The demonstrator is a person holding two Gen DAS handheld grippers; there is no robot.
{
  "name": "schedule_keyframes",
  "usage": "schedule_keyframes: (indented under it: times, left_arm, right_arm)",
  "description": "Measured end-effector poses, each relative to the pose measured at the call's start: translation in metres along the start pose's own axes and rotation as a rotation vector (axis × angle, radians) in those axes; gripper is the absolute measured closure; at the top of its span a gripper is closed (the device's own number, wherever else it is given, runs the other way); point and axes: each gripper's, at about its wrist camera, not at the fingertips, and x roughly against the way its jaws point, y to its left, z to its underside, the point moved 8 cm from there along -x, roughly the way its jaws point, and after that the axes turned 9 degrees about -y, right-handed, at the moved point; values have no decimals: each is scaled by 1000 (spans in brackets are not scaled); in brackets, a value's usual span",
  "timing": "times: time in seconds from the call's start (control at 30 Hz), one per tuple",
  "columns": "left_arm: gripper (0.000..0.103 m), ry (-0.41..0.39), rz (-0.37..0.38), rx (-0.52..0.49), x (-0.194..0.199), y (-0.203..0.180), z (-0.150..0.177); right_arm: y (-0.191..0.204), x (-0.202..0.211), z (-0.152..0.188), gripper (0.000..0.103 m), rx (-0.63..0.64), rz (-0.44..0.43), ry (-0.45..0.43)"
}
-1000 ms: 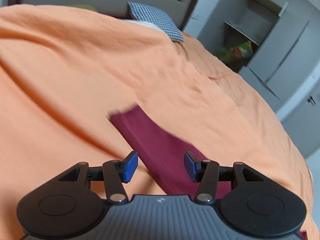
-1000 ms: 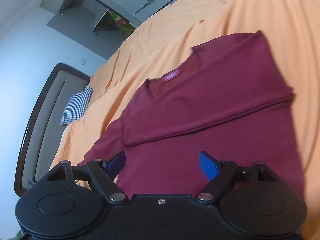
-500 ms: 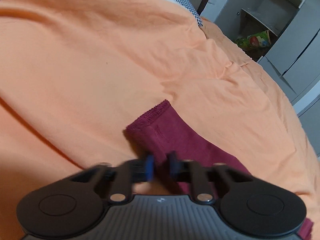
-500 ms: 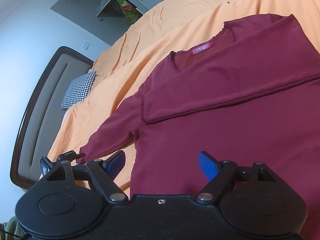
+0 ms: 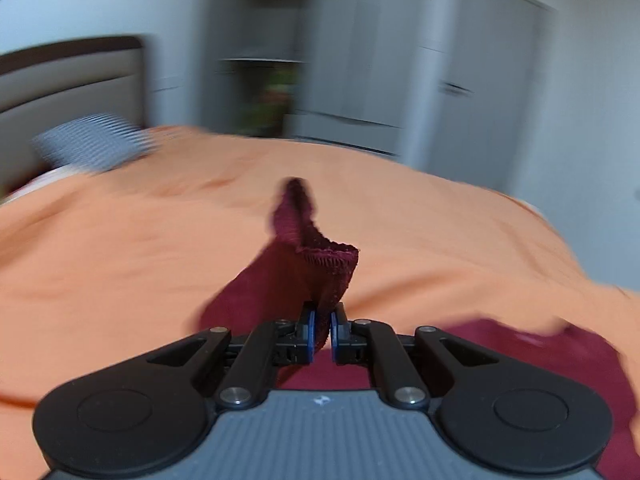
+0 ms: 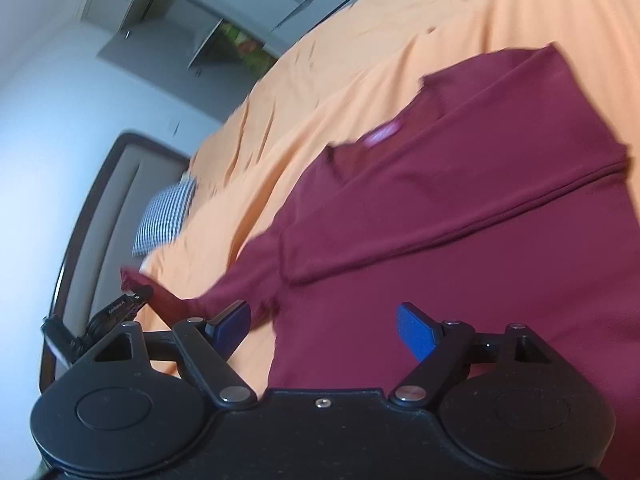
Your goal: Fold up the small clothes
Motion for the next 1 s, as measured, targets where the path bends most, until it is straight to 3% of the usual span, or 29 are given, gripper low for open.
schedule_keyframes:
  times: [0.1, 0.2, 0.27, 0.37, 0.47, 0.57, 0.6, 0.63, 0.77, 0.9, 0.97, 1.0]
  left_arm:
    - [96, 36, 166, -101, -6, -107, 23]
    - [96, 91, 289, -221, -10, -198, 69]
    - [96, 159, 330, -303, -14, -242, 109]
    - [96, 276, 336, -390, -19, -271, 166]
    - [94, 290, 306, -472, -3, -274, 196]
    - [67, 279, 330, -484, 14, -267, 193]
    - [51, 275, 335, -481, 23, -265, 191]
    - [44, 264, 343, -480, 29, -266, 184]
    - [41, 253, 337, -410, 49, -238, 158]
    - [35, 265, 241, -323, 54, -185, 137]
    - [34, 276, 172, -282, 52, -156, 129]
    - [33, 281, 141, -260, 50, -142, 125]
  right_arm:
    - [-20, 20, -20, 21, -42, 10, -55]
    - [-44, 43, -36, 20, -68, 33, -105]
    - [-63, 53, -41, 19, -88, 57, -121]
    - [-93, 56, -42, 18, -118, 94, -118]
    - [-114, 47, -39, 19, -143, 109, -90]
    - [-122, 25, -37, 20, -182, 79, -59]
    - [-124, 16, -37, 24, -194, 72, -49]
    - [-127, 6, -37, 27, -208, 72, -37]
    - [-126, -34, -30, 35, -259, 47, 12]
    - [-118, -64, -23, 35, -223, 53, 36]
    - [-115, -75, -20, 40, -194, 53, 43]
    - [-113, -79, -18, 48, -178, 57, 48]
